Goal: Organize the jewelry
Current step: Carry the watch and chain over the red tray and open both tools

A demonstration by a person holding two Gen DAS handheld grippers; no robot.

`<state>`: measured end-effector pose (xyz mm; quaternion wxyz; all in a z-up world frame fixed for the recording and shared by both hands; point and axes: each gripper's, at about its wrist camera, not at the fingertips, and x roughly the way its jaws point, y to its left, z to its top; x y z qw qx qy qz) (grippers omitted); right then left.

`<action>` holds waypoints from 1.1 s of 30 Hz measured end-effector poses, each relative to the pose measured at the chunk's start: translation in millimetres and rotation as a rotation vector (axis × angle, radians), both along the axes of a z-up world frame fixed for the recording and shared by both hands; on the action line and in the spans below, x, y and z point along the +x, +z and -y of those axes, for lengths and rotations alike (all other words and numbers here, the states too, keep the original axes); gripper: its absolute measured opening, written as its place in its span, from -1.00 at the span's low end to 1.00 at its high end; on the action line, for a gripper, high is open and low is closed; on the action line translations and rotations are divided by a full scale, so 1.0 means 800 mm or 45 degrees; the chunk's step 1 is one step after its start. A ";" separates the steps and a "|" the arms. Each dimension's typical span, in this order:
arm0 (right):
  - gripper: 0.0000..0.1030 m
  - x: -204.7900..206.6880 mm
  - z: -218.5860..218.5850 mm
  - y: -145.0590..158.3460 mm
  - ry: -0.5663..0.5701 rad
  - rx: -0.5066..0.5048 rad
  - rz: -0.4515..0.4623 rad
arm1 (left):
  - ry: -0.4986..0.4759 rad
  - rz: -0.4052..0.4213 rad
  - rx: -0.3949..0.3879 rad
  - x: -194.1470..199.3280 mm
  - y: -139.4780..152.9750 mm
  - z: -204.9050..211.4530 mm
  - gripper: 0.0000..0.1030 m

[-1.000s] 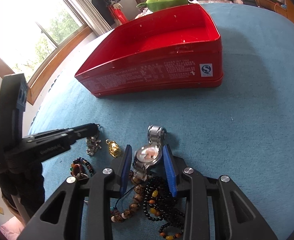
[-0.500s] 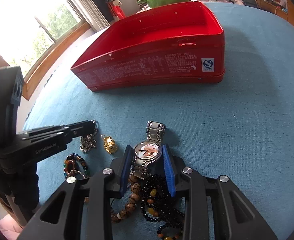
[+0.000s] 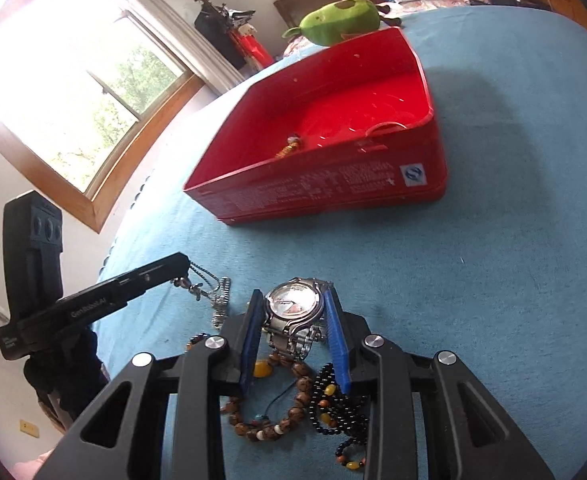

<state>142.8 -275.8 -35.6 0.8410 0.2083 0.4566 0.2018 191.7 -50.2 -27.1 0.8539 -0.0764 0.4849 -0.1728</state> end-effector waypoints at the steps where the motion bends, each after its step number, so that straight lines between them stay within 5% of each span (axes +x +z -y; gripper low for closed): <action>1: -0.41 0.002 -0.002 0.005 0.009 -0.005 0.005 | -0.001 0.015 -0.001 0.000 0.006 0.000 -0.96; 21: -0.41 0.086 0.007 0.125 0.069 -0.065 0.128 | -0.013 0.336 -0.093 0.043 0.167 0.010 -0.96; 33: -0.41 0.243 0.025 0.086 -0.044 -0.136 0.015 | -0.044 0.172 -0.004 0.214 0.099 0.069 -0.96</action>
